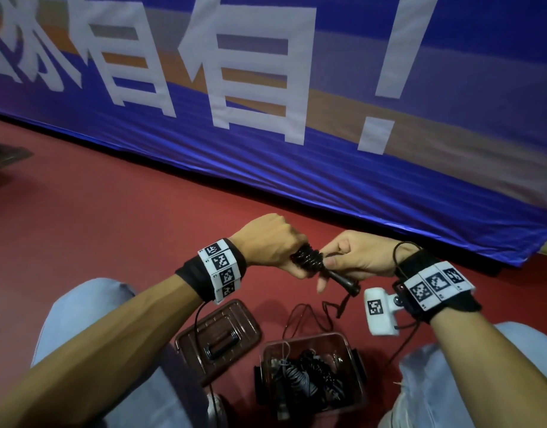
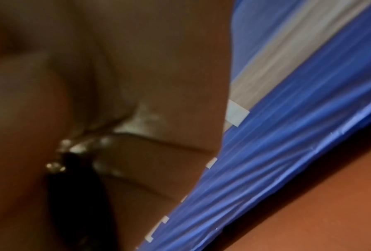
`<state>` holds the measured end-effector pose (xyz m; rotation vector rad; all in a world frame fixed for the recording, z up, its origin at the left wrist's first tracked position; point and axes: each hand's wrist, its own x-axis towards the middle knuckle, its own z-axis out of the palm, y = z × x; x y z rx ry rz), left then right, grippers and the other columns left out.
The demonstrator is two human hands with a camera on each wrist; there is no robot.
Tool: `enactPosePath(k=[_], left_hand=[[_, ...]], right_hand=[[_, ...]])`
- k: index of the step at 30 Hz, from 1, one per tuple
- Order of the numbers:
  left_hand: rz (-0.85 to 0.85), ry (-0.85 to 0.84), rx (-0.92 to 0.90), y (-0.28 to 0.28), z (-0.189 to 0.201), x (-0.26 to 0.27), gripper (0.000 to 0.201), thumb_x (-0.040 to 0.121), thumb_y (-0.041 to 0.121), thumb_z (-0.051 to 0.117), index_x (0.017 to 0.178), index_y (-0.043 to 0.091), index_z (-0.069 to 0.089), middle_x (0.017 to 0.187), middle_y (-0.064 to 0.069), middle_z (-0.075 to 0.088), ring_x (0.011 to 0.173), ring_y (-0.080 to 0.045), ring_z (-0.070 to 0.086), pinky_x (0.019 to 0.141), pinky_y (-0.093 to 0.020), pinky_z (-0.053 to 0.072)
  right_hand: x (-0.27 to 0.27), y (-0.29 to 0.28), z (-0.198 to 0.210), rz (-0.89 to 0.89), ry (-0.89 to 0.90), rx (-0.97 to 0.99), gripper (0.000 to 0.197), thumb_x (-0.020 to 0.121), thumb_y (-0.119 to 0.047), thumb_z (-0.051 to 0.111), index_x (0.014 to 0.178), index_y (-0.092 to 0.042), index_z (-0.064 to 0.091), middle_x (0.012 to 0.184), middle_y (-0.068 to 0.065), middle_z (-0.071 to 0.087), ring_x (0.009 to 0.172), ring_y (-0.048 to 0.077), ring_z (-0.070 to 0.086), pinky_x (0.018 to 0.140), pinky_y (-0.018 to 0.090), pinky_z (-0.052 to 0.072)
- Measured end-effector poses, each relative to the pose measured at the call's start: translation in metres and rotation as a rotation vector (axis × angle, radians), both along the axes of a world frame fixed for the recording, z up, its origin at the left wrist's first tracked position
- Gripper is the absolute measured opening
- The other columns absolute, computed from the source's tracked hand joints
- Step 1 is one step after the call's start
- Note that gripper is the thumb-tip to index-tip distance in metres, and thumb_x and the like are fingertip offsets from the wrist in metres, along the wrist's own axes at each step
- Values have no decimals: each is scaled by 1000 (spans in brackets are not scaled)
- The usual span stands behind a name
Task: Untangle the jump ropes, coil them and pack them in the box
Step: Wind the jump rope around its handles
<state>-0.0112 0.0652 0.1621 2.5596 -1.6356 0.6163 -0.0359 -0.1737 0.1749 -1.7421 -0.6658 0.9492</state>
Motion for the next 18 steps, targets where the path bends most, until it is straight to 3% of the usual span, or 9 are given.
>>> enactPosePath(k=[3, 4, 6, 8, 10, 12, 14, 16, 18], left_hand=[[-33, 38, -151, 1, 4, -1, 53, 85, 63, 51, 66, 14, 53, 52, 1, 55, 41, -27, 52, 41, -29, 42], [-24, 52, -195, 1, 5, -2, 50, 85, 62, 53, 64, 16, 50, 51, 2, 52, 40, -26, 50, 41, -29, 40], [24, 98, -280, 1, 8, -5, 50, 84, 61, 57, 61, 18, 47, 49, 7, 45, 38, -21, 44, 42, -24, 33], [74, 160, -364, 0, 14, -5, 52, 85, 61, 60, 57, 19, 47, 49, 12, 42, 39, -14, 38, 44, -21, 27], [128, 237, -416, -2, 20, -3, 53, 88, 61, 61, 56, 21, 48, 49, 11, 45, 41, -12, 41, 46, -21, 28], [241, 251, -378, -3, 24, 0, 47, 88, 61, 61, 60, 26, 47, 50, 10, 44, 46, -18, 48, 49, -24, 30], [424, 200, -233, -2, 25, 6, 47, 88, 60, 62, 68, 19, 54, 58, 3, 55, 59, -31, 60, 55, -30, 32], [577, 131, -92, 0, 21, 14, 47, 91, 57, 61, 83, 11, 64, 78, -11, 69, 75, -38, 66, 59, -34, 36], [675, 123, 17, -1, 10, 20, 44, 93, 52, 59, 93, 9, 67, 92, -14, 71, 83, -38, 68, 64, -38, 44]], right_hand=[[-2, 1, 1, 42, 120, 117, 55, 94, -60, 55, 101, -12, 81, 66, 6, 73, 30, 1, 29, 32, 21, 15], [-2, 2, 0, 38, 144, 148, 63, 92, -65, 56, 102, -8, 81, 70, 6, 75, 30, 0, 30, 32, 19, 17], [-2, 3, -3, -26, 196, 213, 85, 91, -69, 56, 100, 13, 73, 58, 11, 67, 29, 1, 29, 33, 14, 23], [-5, 5, -1, -114, 230, 324, 83, 101, -57, 43, 102, 24, 62, 53, 10, 60, 28, 0, 25, 38, 12, 27], [-5, 14, -2, -266, 262, 450, 68, 104, -43, 29, 97, 14, 65, 51, 4, 57, 28, 2, 21, 40, 15, 24], [-2, 30, -9, -473, 307, 572, 56, 105, -36, 31, 85, 3, 66, 45, 0, 47, 27, 1, 21, 38, 15, 21], [2, 50, -22, -676, 350, 635, 43, 107, -32, 37, 82, -4, 58, 43, -4, 35, 30, 1, 20, 36, 17, 18], [1, 68, -36, -812, 389, 593, 38, 110, -32, 38, 84, -9, 52, 46, -5, 30, 32, 3, 20, 35, 18, 17], [0, 81, -50, -889, 281, 383, 39, 112, -34, 35, 86, -10, 51, 48, -3, 35, 33, 4, 23, 37, 18, 19]])
